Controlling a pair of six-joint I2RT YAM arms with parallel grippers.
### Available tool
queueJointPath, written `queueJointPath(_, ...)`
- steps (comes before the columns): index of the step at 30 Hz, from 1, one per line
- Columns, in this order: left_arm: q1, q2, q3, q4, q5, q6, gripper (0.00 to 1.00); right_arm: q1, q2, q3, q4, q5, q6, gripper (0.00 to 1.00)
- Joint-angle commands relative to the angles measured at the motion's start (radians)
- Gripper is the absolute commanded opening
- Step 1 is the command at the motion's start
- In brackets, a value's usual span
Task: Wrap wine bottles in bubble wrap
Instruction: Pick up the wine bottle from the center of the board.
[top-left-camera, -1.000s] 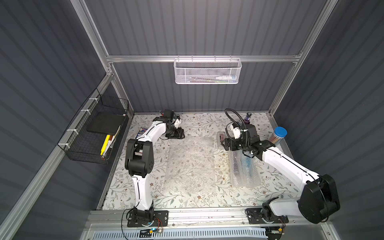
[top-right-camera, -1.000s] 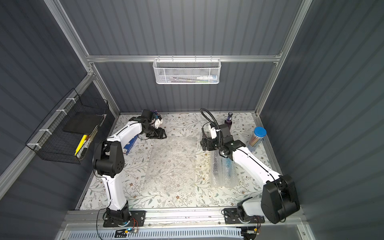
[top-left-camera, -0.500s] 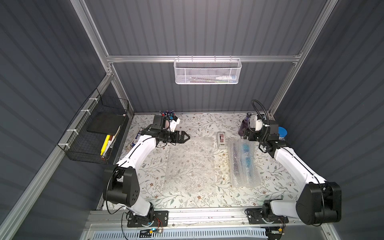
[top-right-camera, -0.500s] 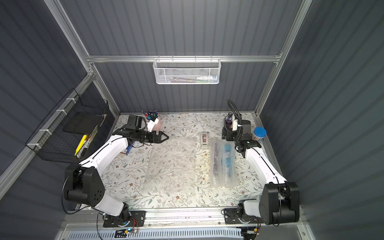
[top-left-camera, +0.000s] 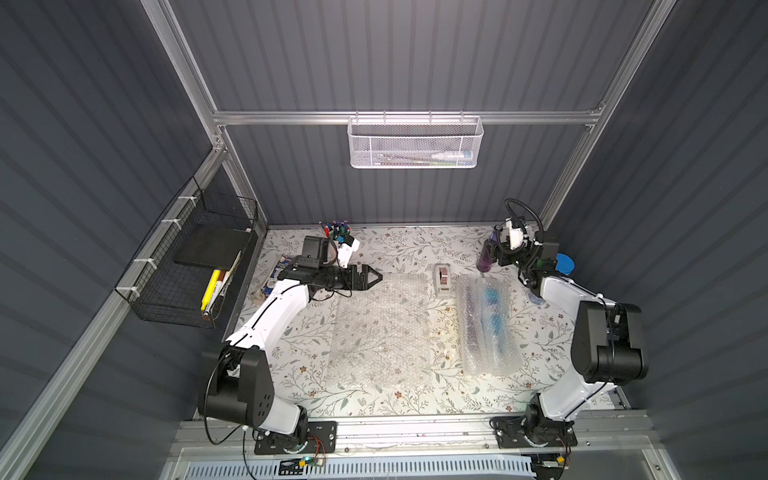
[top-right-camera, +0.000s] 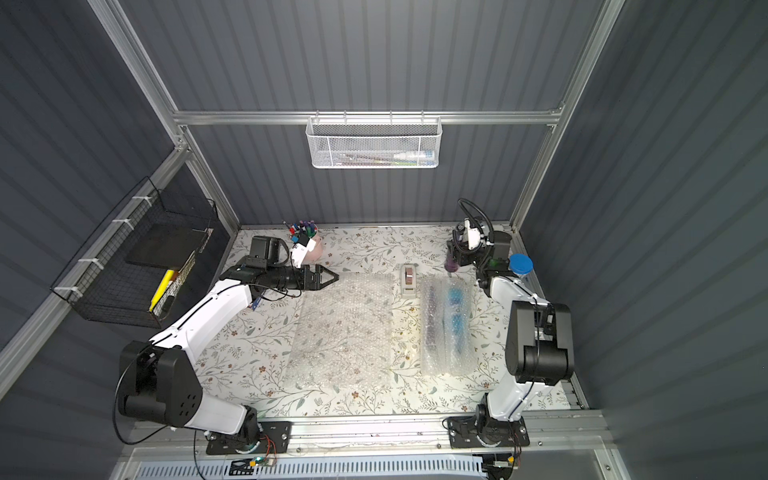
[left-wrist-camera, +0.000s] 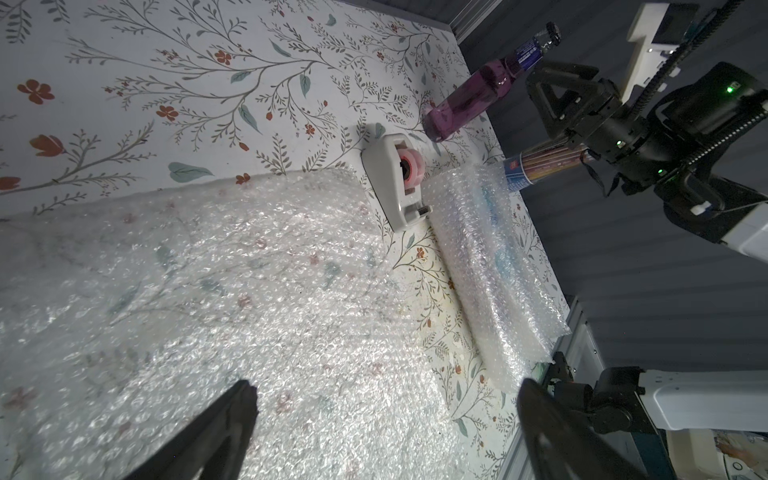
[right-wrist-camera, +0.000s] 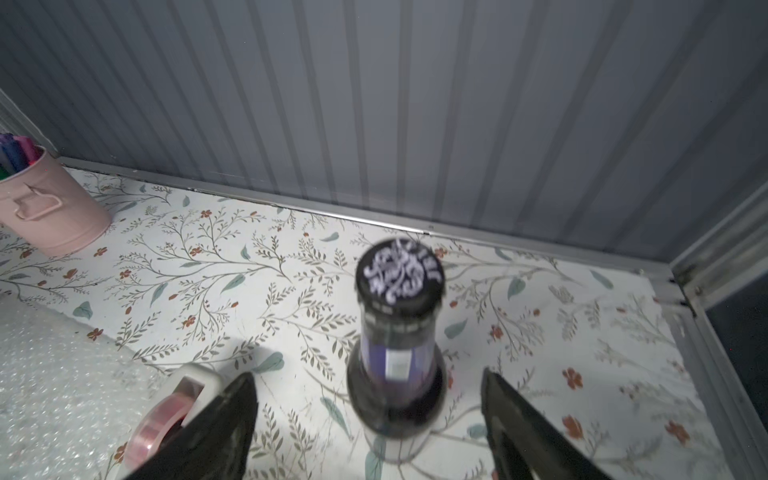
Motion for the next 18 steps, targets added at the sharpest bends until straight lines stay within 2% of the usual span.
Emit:
queueJointPath(1, -0.003, -0.015, -0.014, -0.017, 0.015, -0.003, 0.99, -0.014, 0.046, 0.061, 0.097, -0.091, -0.018, 0.75)
queueJointPath(6, -0.003, -0.019, -0.012, -0.045, 0.006, 0.004, 0.99, -0.018, 0.089, 0.077, 0.143, -0.149, -0.004, 0.6)
queueJointPath(10, -0.003, -0.01, -0.006, -0.054, 0.004, 0.011, 1.0, -0.019, 0.12, 0.043, 0.234, -0.133, 0.016, 0.54)
queueJointPath(18, -0.003, 0.001, 0.005, -0.09, 0.0, 0.035, 0.99, -0.02, 0.155, 0.049, 0.25, -0.11, 0.012, 0.46)
